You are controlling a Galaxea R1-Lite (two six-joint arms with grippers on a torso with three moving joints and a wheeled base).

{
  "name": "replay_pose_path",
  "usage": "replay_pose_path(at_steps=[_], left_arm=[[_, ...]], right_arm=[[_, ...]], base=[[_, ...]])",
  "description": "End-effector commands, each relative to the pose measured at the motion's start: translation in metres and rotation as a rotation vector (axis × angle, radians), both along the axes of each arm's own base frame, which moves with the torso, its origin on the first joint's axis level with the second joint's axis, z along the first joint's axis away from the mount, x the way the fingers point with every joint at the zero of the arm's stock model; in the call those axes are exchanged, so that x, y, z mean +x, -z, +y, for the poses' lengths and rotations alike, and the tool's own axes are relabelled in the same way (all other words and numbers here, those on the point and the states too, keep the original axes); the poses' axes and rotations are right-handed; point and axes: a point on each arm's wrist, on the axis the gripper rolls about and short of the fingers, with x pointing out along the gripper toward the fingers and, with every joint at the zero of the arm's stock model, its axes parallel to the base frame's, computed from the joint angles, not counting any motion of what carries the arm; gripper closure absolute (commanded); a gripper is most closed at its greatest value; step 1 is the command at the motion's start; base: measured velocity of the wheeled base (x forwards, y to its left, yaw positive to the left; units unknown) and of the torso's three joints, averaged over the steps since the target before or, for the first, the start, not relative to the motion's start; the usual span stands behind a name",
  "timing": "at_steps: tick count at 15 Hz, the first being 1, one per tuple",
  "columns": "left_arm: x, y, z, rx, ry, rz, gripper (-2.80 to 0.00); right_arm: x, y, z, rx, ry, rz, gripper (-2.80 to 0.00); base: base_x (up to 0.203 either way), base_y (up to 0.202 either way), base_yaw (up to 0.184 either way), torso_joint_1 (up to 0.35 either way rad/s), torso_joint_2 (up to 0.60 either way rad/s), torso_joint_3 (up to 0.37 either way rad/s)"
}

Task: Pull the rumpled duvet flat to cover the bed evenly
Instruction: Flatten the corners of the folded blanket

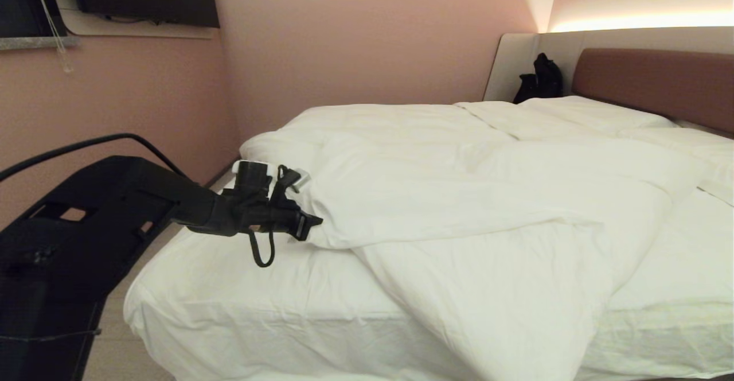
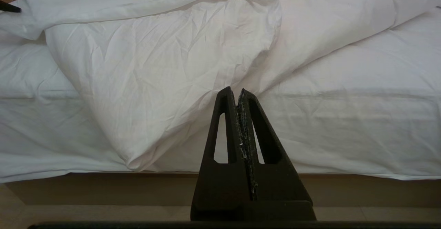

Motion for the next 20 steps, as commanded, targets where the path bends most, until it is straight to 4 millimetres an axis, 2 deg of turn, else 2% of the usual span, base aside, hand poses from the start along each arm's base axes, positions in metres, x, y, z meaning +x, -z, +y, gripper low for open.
replay_pose_path(at_steps=[1, 2, 8, 11, 15, 20], left_arm=[[-0.015, -0.033, 0.008, -0.008, -0.007, -0.034, 0.00], [-0.022, -0.044, 0.011, -0.011, -0.014, -0.045, 0.00], [-0.049, -0.067, 0.030, 0.000, -0.047, -0.016, 0.00], [-0.069, -0.088, 0.050, 0.020, -0.088, 0.037, 0.00], [-0.064, -0.087, 0.062, 0.020, -0.098, 0.030, 0.00], [-0.056, -0.092, 0.058, -0.010, -0.054, 0.005, 0.00]], right_arm=[[0.000, 0.000, 0.000, -0.001, 0.000, 0.001, 0.00], [0.000, 0.000, 0.000, -0.001, 0.000, 0.001, 0.00], [0.000, 0.000, 0.000, 0.001, 0.000, 0.001, 0.00], [0.000, 0.000, 0.000, -0.001, 0.000, 0.001, 0.00], [0.000, 0.000, 0.000, -0.001, 0.000, 0.001, 0.00], [0.000, 0.000, 0.000, -0.001, 0.000, 0.001, 0.00]], base=[[0.000, 0.000, 0.000, 0.000, 0.00, 0.000], [0.000, 0.000, 0.000, 0.000, 0.00, 0.000], [0.000, 0.000, 0.000, 0.000, 0.00, 0.000], [0.000, 0.000, 0.000, 0.000, 0.00, 0.000], [0.000, 0.000, 0.000, 0.000, 0.00, 0.000], [0.000, 0.000, 0.000, 0.000, 0.00, 0.000]])
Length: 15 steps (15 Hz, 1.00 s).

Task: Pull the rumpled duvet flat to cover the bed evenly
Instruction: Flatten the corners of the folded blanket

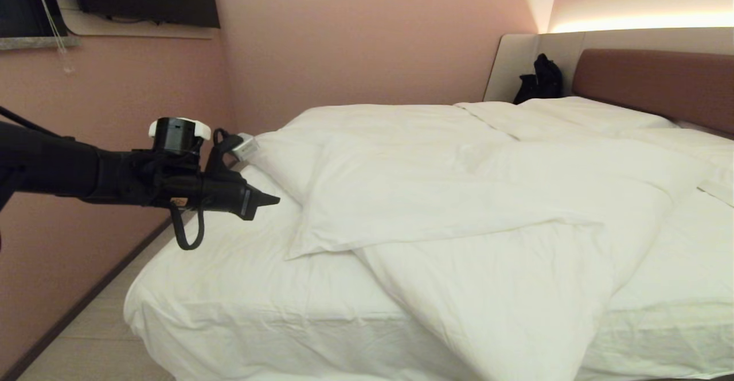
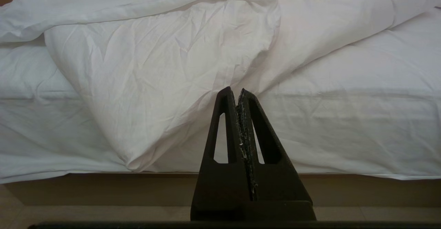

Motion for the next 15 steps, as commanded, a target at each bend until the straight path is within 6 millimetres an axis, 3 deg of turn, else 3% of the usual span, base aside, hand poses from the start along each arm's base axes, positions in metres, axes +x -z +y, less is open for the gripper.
replay_pose_path(at_steps=[1, 3, 4, 7, 9, 15], left_arm=[[0.009, 0.000, -0.007, 0.000, 0.018, -0.014, 0.00], [0.022, 0.001, -0.016, 0.001, 0.037, -0.027, 0.00], [0.031, 0.004, -0.022, 0.002, 0.049, -0.028, -2.80], [0.050, 0.018, -0.037, 0.026, 0.100, -0.045, -2.80], [0.066, 0.042, -0.047, 0.048, 0.133, -0.037, -2.80], [0.091, 0.084, -0.071, 0.088, 0.196, 0.010, -2.80]], right_arm=[[0.000, 0.000, 0.000, 0.000, -0.001, 0.001, 0.00], [0.000, 0.000, 0.000, 0.001, -0.001, 0.001, 0.00], [0.000, 0.000, 0.000, 0.001, -0.001, 0.001, 0.00], [0.000, 0.000, 0.000, 0.001, -0.001, 0.001, 0.00], [0.000, 0.000, 0.000, 0.000, -0.001, 0.001, 0.00], [0.000, 0.000, 0.000, 0.000, -0.001, 0.001, 0.00]], base=[[0.000, 0.000, 0.000, 0.000, 0.00, 0.000], [0.000, 0.000, 0.000, 0.000, 0.00, 0.000], [0.000, 0.000, 0.000, 0.000, 0.00, 0.000], [0.000, 0.000, 0.000, 0.000, 0.00, 0.000], [0.000, 0.000, 0.000, 0.000, 0.00, 0.000], [0.000, 0.000, 0.000, 0.000, 0.00, 0.000]])
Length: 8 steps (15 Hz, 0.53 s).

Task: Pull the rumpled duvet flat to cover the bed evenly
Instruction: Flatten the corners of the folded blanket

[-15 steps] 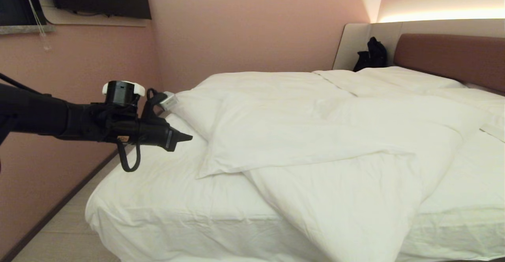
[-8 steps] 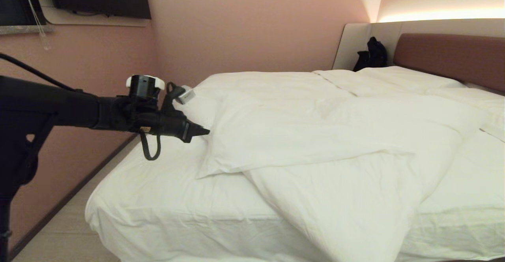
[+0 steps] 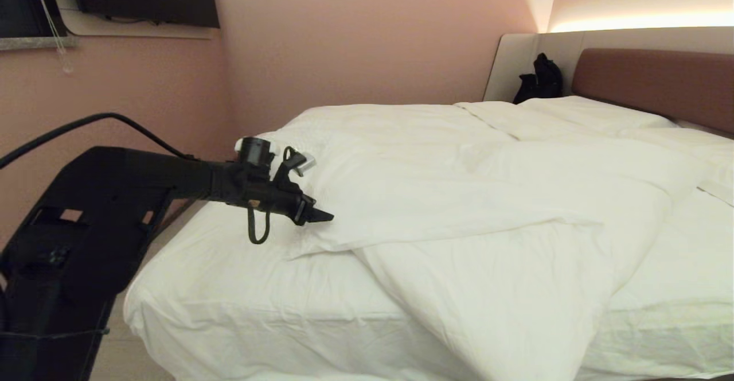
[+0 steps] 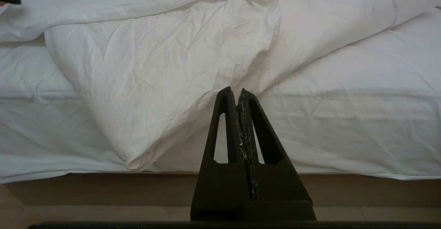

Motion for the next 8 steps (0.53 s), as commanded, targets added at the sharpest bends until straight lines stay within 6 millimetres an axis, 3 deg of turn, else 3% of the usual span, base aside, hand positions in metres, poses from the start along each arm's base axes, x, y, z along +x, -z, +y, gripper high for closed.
replay_pose_path(at_steps=[1, 3, 5, 8], left_arm=[[0.009, 0.024, -0.006, 0.006, 0.012, 0.030, -2.80], [0.013, 0.032, -0.012, 0.010, 0.020, 0.039, -2.80], [0.016, 0.057, -0.024, 0.036, 0.050, 0.058, -2.80], [0.019, 0.070, -0.026, 0.051, 0.040, 0.054, -2.80]], right_arm=[[0.000, 0.000, 0.000, 0.000, -0.001, 0.001, 0.00], [0.000, 0.000, 0.000, 0.000, -0.001, 0.001, 0.00], [0.000, 0.000, 0.000, 0.000, -0.001, 0.001, 0.00], [0.000, 0.000, 0.000, 0.000, -0.001, 0.001, 0.00]], base=[[0.000, 0.000, 0.000, 0.000, 0.00, 0.000], [0.000, 0.000, 0.000, 0.000, 0.00, 0.000], [0.000, 0.000, 0.000, 0.000, 0.00, 0.000], [0.000, 0.000, 0.000, 0.000, 0.00, 0.000]])
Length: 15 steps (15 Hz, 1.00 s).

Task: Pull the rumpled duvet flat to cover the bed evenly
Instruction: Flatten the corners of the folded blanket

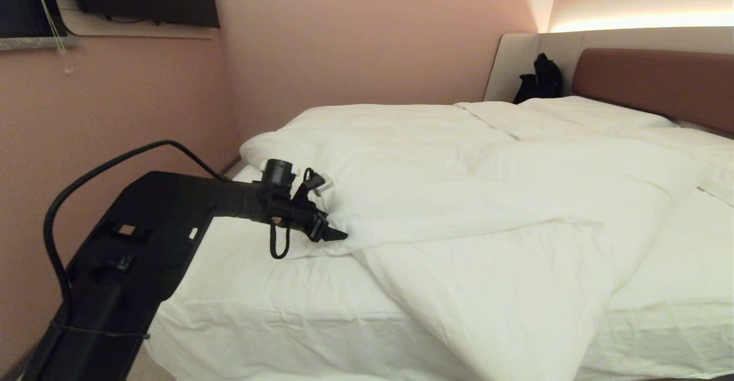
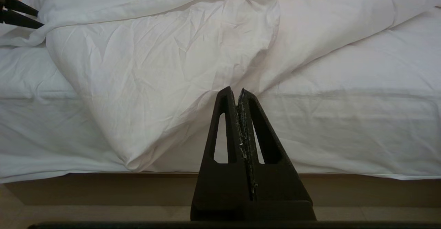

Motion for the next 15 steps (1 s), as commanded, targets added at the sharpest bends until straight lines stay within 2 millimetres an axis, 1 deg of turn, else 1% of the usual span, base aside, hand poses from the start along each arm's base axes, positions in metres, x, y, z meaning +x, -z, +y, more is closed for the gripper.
replay_pose_path(at_steps=[1, 2, 3, 6, 15], left_arm=[[0.002, 0.017, -0.001, 0.008, 0.004, 0.028, -2.80], [0.002, 0.018, -0.001, 0.008, 0.004, 0.028, -2.80], [0.002, 0.025, -0.002, 0.010, 0.004, 0.039, -2.80], [0.003, 0.032, -0.002, 0.014, 0.003, 0.049, -2.80], [0.003, 0.040, -0.002, 0.014, 0.002, 0.068, -2.80]], right_arm=[[0.000, 0.000, 0.000, 0.000, -0.001, 0.001, 0.00], [0.000, 0.000, 0.000, 0.000, -0.001, 0.001, 0.00], [0.000, 0.000, 0.000, 0.000, -0.001, 0.001, 0.00], [0.000, 0.000, 0.000, 0.000, -0.001, 0.001, 0.00], [0.000, 0.000, 0.000, 0.000, -0.001, 0.001, 0.00]], base=[[0.000, 0.000, 0.000, 0.000, 0.00, 0.000], [0.000, 0.000, 0.000, 0.000, 0.00, 0.000], [0.000, 0.000, 0.000, 0.000, 0.00, 0.000], [0.000, 0.000, 0.000, 0.000, 0.00, 0.000], [0.000, 0.000, 0.000, 0.000, 0.00, 0.000]])
